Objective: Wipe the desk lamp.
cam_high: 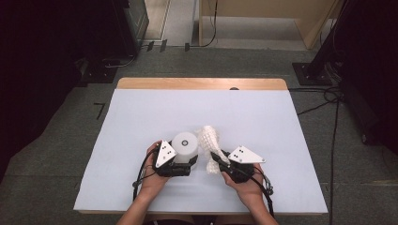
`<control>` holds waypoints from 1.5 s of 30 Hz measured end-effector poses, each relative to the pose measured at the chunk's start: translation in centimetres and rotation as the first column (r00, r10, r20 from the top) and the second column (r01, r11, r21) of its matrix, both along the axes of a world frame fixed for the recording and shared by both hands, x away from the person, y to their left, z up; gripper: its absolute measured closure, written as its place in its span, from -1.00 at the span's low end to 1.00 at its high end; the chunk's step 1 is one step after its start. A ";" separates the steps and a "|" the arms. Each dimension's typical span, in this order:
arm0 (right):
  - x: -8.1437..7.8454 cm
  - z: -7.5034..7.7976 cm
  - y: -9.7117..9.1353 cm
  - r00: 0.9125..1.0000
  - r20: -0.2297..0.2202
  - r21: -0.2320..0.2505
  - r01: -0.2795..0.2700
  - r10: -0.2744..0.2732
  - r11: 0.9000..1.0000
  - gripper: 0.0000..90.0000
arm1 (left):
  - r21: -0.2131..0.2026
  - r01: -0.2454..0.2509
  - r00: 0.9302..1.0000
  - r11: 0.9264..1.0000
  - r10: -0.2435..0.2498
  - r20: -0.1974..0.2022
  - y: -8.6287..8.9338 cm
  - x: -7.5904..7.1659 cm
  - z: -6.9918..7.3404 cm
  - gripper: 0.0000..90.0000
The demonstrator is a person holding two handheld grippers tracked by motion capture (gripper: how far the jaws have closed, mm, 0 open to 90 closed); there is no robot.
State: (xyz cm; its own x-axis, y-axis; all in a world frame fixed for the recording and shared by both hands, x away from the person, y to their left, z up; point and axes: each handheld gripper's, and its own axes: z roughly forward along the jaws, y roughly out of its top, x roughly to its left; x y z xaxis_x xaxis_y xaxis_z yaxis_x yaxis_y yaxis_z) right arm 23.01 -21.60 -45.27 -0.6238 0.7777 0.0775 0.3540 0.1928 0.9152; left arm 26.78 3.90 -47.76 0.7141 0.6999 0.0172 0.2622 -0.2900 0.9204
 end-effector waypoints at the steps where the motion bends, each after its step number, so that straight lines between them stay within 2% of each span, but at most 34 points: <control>1: 0.1 -0.1 -0.1 1.000 -0.005 0.000 0.006 -0.006 1.000 0.68 | 0.006 -0.002 1.000 1.000 0.002 0.000 0.0 0.0 -0.1 -0.81; 5: 0.1 -0.4 -0.1 1.000 -0.013 -0.006 0.009 -0.009 1.000 0.68 | 0.012 -0.015 1.000 1.000 0.014 0.009 -0.2 -0.2 -0.2 -0.82; 7: 0.2 -0.5 -0.1 1.000 -0.014 -0.004 0.007 -0.007 1.000 0.67 | 0.016 -0.033 0.999 0.999 0.033 0.002 -0.2 -0.3 -0.1 -0.89; 9: 0.2 -0.7 -0.1 1.000 -0.015 -0.008 0.004 -0.004 1.000 0.67 | 0.007 -0.065 0.998 0.998 0.065 -0.024 -0.2 -0.4 0.1 -1.00; 11: 0.3 -0.9 -0.1 1.000 -0.027 -0.004 0.004 -0.004 1.000 0.67 | -0.020 -0.108 0.994 0.994 0.107 -0.032 -0.3 -0.7 0.2 -1.00; 13: 0.3 -1.0 -0.2 0.999 -0.034 -0.004 0.008 -0.009 1.000 0.67 | -0.019 -0.153 0.988 0.988 0.152 -0.034 -0.8 -1.1 0.3 -1.00; 14: 0.4 -1.0 -0.2 0.999 -0.036 -0.005 0.009 -0.009 1.000 0.67 | -0.016 -0.183 0.983 0.983 0.182 -0.031 -1.0 -1.2 0.3 -1.00; 15: 0.4 -1.1 -0.2 0.999 -0.037 -0.004 0.010 -0.010 1.000 0.67 | -0.010 -0.225 0.974 0.974 0.225 -0.028 -1.3 -1.4 0.4 -1.00; 17: 0.4 -1.2 -0.1 0.999 -0.040 -0.008 0.010 -0.011 1.000 0.67 | 0.001 -0.252 0.967 0.968 0.252 -0.027 -1.8 -1.5 0.4 -1.00; 19: 0.4 -1.3 0.1 0.999 -0.040 -0.013 0.007 -0.008 1.000 0.67 | 0.022 -0.261 0.965 0.965 0.261 -0.013 -2.1 -1.6 0.2 -0.96; 22: 0.4 -1.4 0.2 0.999 -0.043 -0.015 0.007 -0.008 1.000 0.67 | 0.023 -0.252 0.968 0.968 0.252 0.000 -2.1 -1.8 0.3 -0.82; 24: 0.4 -1.4 0.2 0.999 -0.043 -0.017 0.005 -0.006 1.000 0.67 | 0.023 -0.246 0.969 0.969 0.246 -0.001 -2.0 -1.8 0.4 -0.81; 28: 0.3 -1.6 0.5 0.999 -0.050 -0.023 0.003 -0.004 1.000 0.67 | 0.028 -0.215 0.977 0.976 0.215 0.010 -1.5 -1.7 0.8 -0.81; 32: 0.3 -1.8 1.0 0.999 -0.054 -0.031 -0.009 0.007 0.999 0.67 | -0.052 -0.162 0.987 0.986 0.162 0.012 -0.8 -1.7 1.9 -0.81; 37: 0.2 -2.0 1.6 0.998 -0.063 -0.033 -0.022 0.020 0.999 0.67 | -0.075 -0.081 0.996 0.994 0.083 0.021 -1.1 -2.1 2.4 -0.81; 42: 0.1 -1.3 1.5 0.997 -0.063 0.008 -0.037 0.037 0.999 0.68 | -0.051 -0.043 0.999 0.998 0.044 0.016 -1.6 -2.3 2.0 -0.81; 45: -0.1 -0.5 1.1 0.999 -0.032 0.023 -0.041 0.042 0.999 0.68 | -0.036 -0.031 0.999 0.999 0.031 0.005 -1.9 -2.2 1.7 -0.81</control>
